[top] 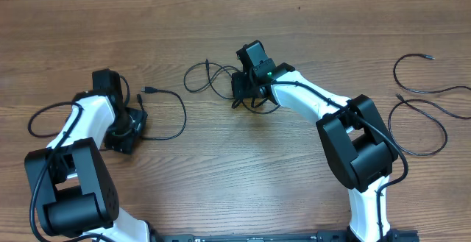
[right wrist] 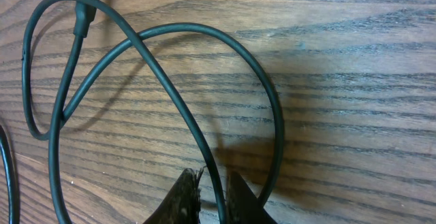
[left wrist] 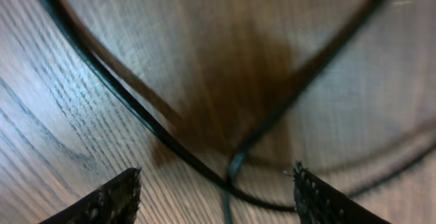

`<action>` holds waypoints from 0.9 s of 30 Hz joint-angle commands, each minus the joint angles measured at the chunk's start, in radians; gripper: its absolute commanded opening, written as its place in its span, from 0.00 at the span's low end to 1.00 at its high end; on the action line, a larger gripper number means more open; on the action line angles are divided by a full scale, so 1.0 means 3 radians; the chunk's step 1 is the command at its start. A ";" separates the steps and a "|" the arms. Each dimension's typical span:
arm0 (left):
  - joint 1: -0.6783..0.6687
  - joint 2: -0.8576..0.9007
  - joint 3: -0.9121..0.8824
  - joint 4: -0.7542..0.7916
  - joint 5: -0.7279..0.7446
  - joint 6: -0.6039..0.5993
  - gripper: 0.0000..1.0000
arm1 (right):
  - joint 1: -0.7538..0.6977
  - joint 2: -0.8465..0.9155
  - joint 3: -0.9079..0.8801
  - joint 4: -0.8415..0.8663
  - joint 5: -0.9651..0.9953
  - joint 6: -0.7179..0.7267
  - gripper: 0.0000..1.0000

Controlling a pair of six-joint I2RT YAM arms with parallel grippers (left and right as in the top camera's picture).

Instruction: Untangle cables

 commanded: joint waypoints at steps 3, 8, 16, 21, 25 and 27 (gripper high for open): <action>0.0064 -0.0064 -0.0257 0.0254 -0.0034 -0.0234 0.41 | 0.0009 -0.0036 0.0079 0.0011 0.0001 0.0017 0.14; 0.0086 -0.0064 -0.0248 0.0367 -0.0095 -0.0017 0.04 | 0.0009 -0.0036 0.0079 0.0011 0.0001 0.0015 0.14; 0.0195 -0.0064 0.0045 0.0505 -0.0072 0.0786 0.04 | 0.0009 -0.0036 0.0079 0.0006 -0.0033 0.0015 0.46; 0.0225 -0.0064 0.0089 0.0549 -0.0060 0.0847 0.05 | -0.0001 -0.0058 0.0200 -0.0037 -0.0207 -0.0045 0.63; 0.0223 -0.0064 0.0089 0.0548 -0.0074 0.0923 0.05 | -0.0014 -0.0072 0.0720 -0.0580 -0.0206 -0.0338 0.63; 0.0223 -0.0064 0.0079 0.0546 -0.0103 0.0922 0.04 | -0.0014 -0.0072 0.0951 -0.0777 -0.0196 -0.0443 0.64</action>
